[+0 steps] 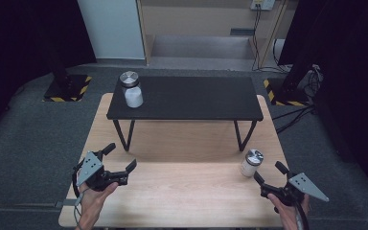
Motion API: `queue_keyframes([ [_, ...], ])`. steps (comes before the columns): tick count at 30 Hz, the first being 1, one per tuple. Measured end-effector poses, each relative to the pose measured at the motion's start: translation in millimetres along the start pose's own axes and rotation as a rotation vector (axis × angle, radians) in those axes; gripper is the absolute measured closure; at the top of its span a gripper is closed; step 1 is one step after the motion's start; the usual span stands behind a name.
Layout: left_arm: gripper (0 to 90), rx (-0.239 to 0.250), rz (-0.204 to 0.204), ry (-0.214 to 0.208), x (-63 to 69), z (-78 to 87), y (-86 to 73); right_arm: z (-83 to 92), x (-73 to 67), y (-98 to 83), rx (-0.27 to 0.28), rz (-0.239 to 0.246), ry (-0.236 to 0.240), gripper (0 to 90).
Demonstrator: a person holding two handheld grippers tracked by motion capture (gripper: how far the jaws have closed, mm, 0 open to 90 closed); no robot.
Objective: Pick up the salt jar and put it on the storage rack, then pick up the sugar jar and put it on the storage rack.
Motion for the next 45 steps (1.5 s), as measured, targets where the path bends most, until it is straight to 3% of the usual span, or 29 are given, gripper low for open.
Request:
queue_keyframes([
  [45, 2.7, -0.004, 0.007, -0.015, 1.0, 3.4, -4.6, -0.1, -1.7, 1.1, 0.001, 0.01, 0.006, 5.4],
])
Point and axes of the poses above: each handheld gripper's, and its own axes: z roughly backward along the jaws, y roughly out of its top, x roughly to its right, the point moved 7 cm from there along -z, roughly forward along the jaws, and after that the axes turned 9 degrees about -y, right-handed, at the moved point
